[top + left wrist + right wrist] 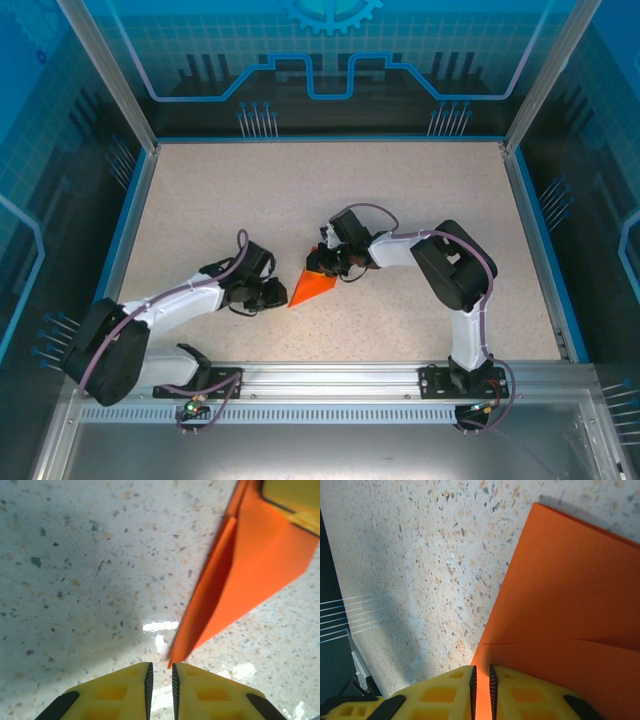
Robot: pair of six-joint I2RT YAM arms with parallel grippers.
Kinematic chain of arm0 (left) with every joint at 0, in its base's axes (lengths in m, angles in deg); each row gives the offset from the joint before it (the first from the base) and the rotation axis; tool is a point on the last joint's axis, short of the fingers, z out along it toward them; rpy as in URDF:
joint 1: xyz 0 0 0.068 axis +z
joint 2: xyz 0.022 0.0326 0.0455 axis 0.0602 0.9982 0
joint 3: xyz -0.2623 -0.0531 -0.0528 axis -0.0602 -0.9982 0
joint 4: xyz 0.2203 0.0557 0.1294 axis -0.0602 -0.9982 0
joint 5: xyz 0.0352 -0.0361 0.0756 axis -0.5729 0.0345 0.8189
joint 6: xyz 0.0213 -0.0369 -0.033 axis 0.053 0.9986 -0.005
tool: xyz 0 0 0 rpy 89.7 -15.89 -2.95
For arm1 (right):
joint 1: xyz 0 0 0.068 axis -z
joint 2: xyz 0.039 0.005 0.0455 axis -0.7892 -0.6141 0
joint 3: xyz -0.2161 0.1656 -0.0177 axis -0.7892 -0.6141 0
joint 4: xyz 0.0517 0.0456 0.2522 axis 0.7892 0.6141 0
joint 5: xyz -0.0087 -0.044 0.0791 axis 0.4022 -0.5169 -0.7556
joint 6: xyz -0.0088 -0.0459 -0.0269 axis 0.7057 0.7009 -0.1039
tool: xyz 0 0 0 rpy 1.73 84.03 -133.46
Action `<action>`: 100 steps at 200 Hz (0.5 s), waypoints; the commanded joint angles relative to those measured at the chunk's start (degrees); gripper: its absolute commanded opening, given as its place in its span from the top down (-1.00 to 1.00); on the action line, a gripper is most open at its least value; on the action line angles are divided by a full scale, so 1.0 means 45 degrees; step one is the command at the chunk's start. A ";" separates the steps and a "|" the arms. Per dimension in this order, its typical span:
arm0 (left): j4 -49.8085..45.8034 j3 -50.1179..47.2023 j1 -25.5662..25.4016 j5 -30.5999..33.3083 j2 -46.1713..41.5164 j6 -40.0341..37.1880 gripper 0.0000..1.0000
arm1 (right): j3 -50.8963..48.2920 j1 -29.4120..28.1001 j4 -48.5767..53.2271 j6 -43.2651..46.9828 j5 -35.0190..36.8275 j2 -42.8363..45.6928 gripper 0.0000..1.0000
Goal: Fold a paper plane with a square sheet of paper (pick it up from the middle)
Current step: Fourth fold the wing at the center of the table.
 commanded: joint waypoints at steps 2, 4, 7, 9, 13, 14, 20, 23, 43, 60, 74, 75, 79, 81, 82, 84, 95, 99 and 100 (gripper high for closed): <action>-0.0516 0.0377 -0.0004 -0.0537 -0.0954 -0.0047 0.50 | -0.0146 0.0058 0.1178 0.0410 0.1072 -0.0749 0.65; -0.0425 0.0413 -0.0006 -0.0667 -0.0954 -0.0069 0.50 | -0.0146 0.0048 0.1181 0.0407 0.1081 -0.0754 0.65; -0.0283 0.0439 0.0010 -0.0847 -0.0939 -0.0099 0.50 | -0.0143 0.0050 0.1170 0.0408 0.1063 -0.0761 0.65; -0.0171 0.0487 0.0003 -0.1013 -0.0906 -0.0117 0.49 | -0.0145 0.0041 0.1169 0.0407 0.1055 -0.0762 0.65; 0.0028 0.0543 -0.0008 -0.1323 -0.0833 -0.0143 0.49 | -0.0132 0.0050 0.1154 0.0409 0.1071 -0.0777 0.65; 0.0094 0.0565 -0.0010 -0.1401 -0.0802 -0.0136 0.50 | -0.0129 0.0041 0.1161 0.0414 0.1061 -0.0779 0.65; 0.0415 0.0682 -0.0011 -0.1837 -0.0613 -0.0136 0.49 | -0.0126 0.0050 0.1168 0.0415 0.1068 -0.0800 0.65; 0.0574 0.0729 -0.0010 -0.2009 -0.0503 -0.0130 0.49 | -0.0126 0.0041 0.1168 0.0414 0.1071 -0.0801 0.65; 0.1875 0.0887 -0.0001 -0.2999 0.0334 0.0080 0.50 | -0.0158 0.0051 0.1145 0.0371 0.1080 -0.0815 0.65; 0.2763 0.0939 -0.0003 -0.3426 0.0999 0.0383 0.51 | -0.0163 0.0051 0.1173 0.0363 0.1095 -0.0840 0.65; 0.3109 0.1011 0.0005 -0.3771 0.1571 0.0435 0.52 | -0.0162 0.0051 0.1168 0.0371 0.1100 -0.0869 0.65; 0.3118 0.1014 -0.0004 -0.3787 0.1611 0.0456 0.52 | -0.0164 0.0051 0.1168 0.0366 0.1095 -0.0865 0.65; 0.3198 0.1027 0.0006 -0.3834 0.1761 0.0484 0.53 | -0.0154 0.0044 0.1172 0.0394 0.1096 -0.0875 0.65; 0.3223 0.1024 0.0021 -0.3835 0.1829 0.0478 0.53 | -0.0162 0.0049 0.1184 0.0399 0.1097 -0.0878 0.65; 0.3234 0.1021 0.0024 -0.3829 0.1867 0.0487 0.53 | -0.0164 0.0050 0.1196 0.0399 0.1094 -0.0879 0.65; 0.3242 0.1018 0.0011 -0.3834 0.1929 0.0494 0.53 | -0.0155 0.0036 0.1204 0.0385 0.1107 -0.0879 0.65; 0.3425 0.0916 0.0007 -0.3877 0.2231 0.0564 0.53 | -0.0117 0.0042 0.1207 0.0405 0.1090 -0.0908 0.65; 0.3487 0.0869 0.0021 -0.3898 0.2297 0.0588 0.54 | -0.0126 0.0043 0.1209 0.0404 0.1083 -0.0918 0.65; 0.3502 0.0865 0.0034 -0.3899 0.2305 0.0591 0.54 | -0.0126 0.0047 0.1208 0.0412 0.1077 -0.0918 0.65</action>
